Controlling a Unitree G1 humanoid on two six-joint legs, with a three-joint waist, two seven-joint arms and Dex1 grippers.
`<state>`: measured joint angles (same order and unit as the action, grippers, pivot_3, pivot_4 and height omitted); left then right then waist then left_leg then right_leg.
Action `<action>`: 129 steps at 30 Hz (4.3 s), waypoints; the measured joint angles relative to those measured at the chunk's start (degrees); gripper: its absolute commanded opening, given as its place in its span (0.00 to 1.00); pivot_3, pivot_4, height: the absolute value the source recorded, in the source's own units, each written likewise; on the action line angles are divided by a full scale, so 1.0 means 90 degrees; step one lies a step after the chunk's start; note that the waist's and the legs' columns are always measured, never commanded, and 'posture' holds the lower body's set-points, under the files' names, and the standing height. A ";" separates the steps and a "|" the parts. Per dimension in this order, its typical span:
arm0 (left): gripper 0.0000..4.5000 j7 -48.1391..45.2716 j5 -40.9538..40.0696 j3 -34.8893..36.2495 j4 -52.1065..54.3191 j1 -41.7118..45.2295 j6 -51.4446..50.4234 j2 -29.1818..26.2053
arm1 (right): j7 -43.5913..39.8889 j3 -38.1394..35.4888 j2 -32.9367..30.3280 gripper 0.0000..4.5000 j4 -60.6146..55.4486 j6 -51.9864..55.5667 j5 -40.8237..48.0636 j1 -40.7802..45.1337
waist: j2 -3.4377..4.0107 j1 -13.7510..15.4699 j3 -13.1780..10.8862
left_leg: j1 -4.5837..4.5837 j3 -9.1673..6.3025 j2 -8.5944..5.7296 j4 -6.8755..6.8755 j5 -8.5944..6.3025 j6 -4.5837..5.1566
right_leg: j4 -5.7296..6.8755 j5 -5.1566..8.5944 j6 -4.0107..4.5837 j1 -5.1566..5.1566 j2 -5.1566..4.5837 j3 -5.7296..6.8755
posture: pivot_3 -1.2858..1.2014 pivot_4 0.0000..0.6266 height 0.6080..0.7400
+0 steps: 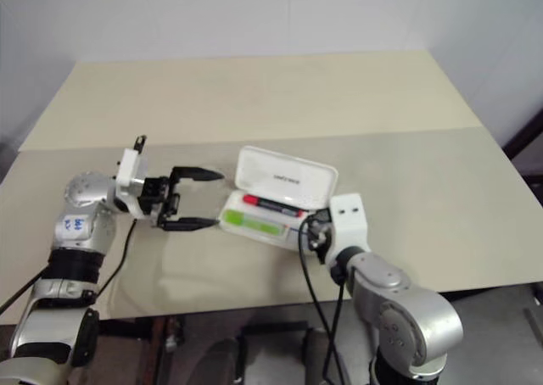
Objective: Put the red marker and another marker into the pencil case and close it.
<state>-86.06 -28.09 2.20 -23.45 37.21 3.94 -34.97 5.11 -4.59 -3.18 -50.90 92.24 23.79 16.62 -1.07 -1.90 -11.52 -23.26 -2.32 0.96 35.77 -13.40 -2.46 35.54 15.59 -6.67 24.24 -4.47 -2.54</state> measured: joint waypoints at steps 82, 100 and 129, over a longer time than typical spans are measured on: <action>1.00 0.1832 -0.0277 0.0487 -0.1347 0.1176 0.0599 0.0620 | -0.2289 -0.1083 -0.4823 1.00 0.1635 -0.3030 0.4716 0.1243 | -0.0034 0.0031 -0.0006 | -0.0006 0.0001 0.0003 -0.0054 -0.0002 0.0007 | -0.0034 -0.0008 -0.0035 0.0011 0.0006 0.0014 | 0.52 0.24 1.00; 0.58 0.2989 0.0833 0.0802 -0.4323 0.2623 0.1161 0.1091 | -0.5071 -0.1051 -0.5475 1.00 0.2434 -0.5678 0.2231 0.0541 | -0.0069 0.0058 -0.0027 | -0.0015 0.0006 0.0001 -0.0047 -0.0004 0.0004 | -0.0052 -0.0015 -0.0051 0.0010 0.0005 0.0013 | 0.52 0.24 1.00; 0.01 0.4909 0.1754 0.1535 -0.5992 0.3592 -0.0498 0.1853 | -0.8027 -0.3133 -0.5040 1.00 0.3097 -0.7937 0.2230 -0.2719 | -0.0096 0.0190 -0.0042 | 0.0018 0.0012 -0.0002 0.0025 -0.0010 -0.0011 | -0.0113 -0.0048 -0.0079 -0.0077 0.0004 0.0014 | 0.52 0.24 1.00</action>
<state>-41.88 -12.30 16.01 -77.37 69.54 -0.54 -18.29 -67.13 -32.79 -48.54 -23.03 20.80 43.86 -7.84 -1.94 -0.19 -11.90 -23.10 -2.21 0.95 36.00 -13.49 -2.56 34.52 15.16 -7.38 23.54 -4.43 -2.41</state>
